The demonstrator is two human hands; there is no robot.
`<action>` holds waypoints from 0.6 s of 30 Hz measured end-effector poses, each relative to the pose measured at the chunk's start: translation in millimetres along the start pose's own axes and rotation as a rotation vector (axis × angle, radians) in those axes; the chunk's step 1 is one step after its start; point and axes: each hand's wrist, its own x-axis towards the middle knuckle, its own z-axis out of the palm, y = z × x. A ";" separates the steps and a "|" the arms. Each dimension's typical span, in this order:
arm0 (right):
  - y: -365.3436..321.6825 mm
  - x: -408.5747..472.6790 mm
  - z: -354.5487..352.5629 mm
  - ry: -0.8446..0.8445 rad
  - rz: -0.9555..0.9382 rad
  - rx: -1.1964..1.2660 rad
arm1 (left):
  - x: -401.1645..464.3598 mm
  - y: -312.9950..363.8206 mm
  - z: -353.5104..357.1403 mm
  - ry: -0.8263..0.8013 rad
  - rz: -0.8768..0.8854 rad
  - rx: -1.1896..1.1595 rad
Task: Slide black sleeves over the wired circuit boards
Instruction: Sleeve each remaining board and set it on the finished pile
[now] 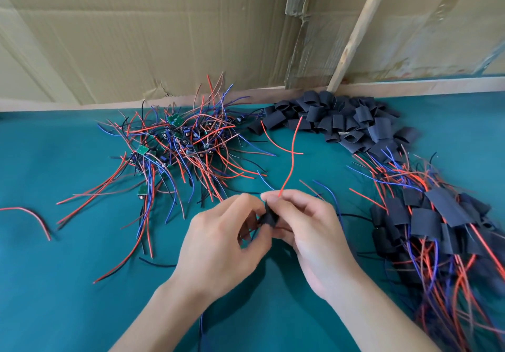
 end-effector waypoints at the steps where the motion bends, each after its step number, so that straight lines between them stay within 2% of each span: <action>1: -3.8 0.4 -1.3 0.021 -0.013 -0.018 | -0.4 1.2 -0.5 -0.031 0.035 -0.002; 4: -29.4 -1.5 -12.3 0.081 -0.072 -0.075 | -2.6 3.7 -0.9 -0.099 0.042 -0.095; 7: -71.9 -12.0 -42.3 0.133 -0.152 -0.181 | 0.3 0.9 -1.8 -0.088 0.003 -0.098; 10: -120.8 -26.1 -89.3 0.269 -0.219 -0.494 | 2.8 -5.2 -2.3 -0.098 -0.068 -0.091; 13: -150.3 -32.7 -130.5 0.407 -0.219 -0.744 | 0.7 -8.5 1.5 -0.171 -0.070 0.089; 16: -143.8 -32.0 -138.5 0.440 -0.198 -0.972 | -2.0 -7.9 7.0 -0.240 -0.066 0.142; 18: -125.7 -33.6 -133.7 0.427 -0.183 -1.220 | -2.0 -7.7 7.4 -0.256 -0.084 0.134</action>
